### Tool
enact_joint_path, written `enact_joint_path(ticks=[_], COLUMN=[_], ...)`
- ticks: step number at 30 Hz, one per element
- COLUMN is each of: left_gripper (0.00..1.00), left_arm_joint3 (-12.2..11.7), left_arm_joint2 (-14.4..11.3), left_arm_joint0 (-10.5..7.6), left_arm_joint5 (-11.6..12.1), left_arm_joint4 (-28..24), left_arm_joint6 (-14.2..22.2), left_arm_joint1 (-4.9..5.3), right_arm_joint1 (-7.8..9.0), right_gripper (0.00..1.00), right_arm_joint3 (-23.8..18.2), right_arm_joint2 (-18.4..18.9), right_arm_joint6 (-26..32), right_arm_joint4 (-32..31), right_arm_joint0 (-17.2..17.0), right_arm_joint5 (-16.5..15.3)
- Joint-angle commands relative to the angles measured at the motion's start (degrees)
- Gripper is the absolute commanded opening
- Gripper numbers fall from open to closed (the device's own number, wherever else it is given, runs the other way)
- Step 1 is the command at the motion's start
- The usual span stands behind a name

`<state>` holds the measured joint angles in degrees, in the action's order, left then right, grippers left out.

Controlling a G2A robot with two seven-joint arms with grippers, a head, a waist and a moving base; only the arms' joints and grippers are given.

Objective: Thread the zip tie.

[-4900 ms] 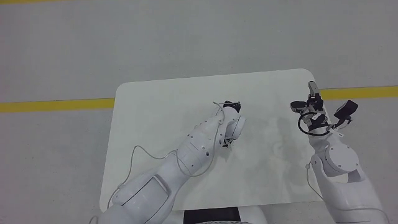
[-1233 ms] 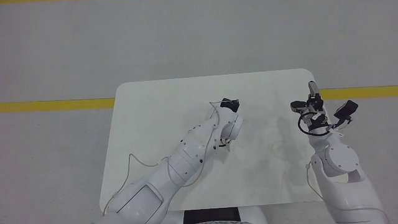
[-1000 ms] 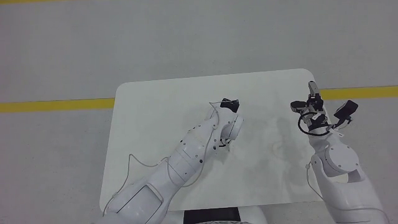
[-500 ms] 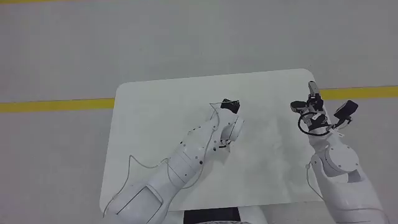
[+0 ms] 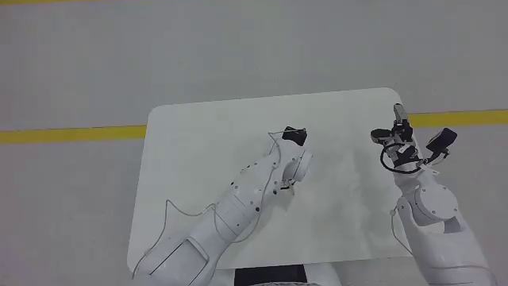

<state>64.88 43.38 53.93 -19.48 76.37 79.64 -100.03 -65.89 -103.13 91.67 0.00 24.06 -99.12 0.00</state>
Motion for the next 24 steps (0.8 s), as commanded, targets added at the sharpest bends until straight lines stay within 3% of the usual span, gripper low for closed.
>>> enact_joint_path(ticks=[1, 4, 7, 15, 16, 18, 19, 24], left_gripper=[0.14, 0.11, 0.00, 0.00, 0.06, 0.29, 0.34, 0.34], left_arm_joint3=[0.0, 0.0, -0.1, -1.0, -1.2, -1.8, -2.1, -4.7], left_arm_joint2=[0.1, 0.1, 0.2, 0.2, 0.2, 0.1, 0.0, -0.5], left_arm_joint0=[0.03, 0.08, 0.11, -0.05, -0.07, -0.14, -0.18, -0.76], left_arm_joint5=[0.0, 0.0, 0.0, 0.0, 0.0, 0.1, 0.1, 0.6], left_arm_joint4=[0.1, 0.2, 0.2, -0.1, -0.2, -0.7, -0.9, -2.2], left_arm_joint6=[0.0, 0.0, 0.0, 0.0, 0.0, -0.4, -0.7, -2.8], left_arm_joint1=[-0.05, -0.15, -0.23, -0.47, -0.51, -0.59, -0.63, -0.93], right_arm_joint1=[0.00, 0.00, 0.00, 0.00, 0.00, 0.00, 0.00, 0.00], right_gripper=[1.00, 1.00, 1.00, 1.00, 1.00, 1.00, 1.00, 1.00], right_arm_joint3=[0.0, 0.0, 0.0, 0.0, 0.0, 0.0, 0.0, 0.0], right_arm_joint2=[0.0, 0.0, 0.0, 0.0, 0.0, 0.0, 0.0, 0.0], right_arm_joint6=[0.0, 0.0, 0.0, 0.0, 0.0, 0.0, 0.0, 0.0], right_arm_joint4=[0.0, 0.0, 0.0, 0.0, 0.0, 0.0, 0.0, 0.0], right_arm_joint0=[0.0, 0.0, 0.0, 0.0, 0.0, 0.0, 0.0, 0.0], right_arm_joint5=[0.0, 0.0, 0.0, 0.0, 0.0, 0.0, 0.0, 0.0])
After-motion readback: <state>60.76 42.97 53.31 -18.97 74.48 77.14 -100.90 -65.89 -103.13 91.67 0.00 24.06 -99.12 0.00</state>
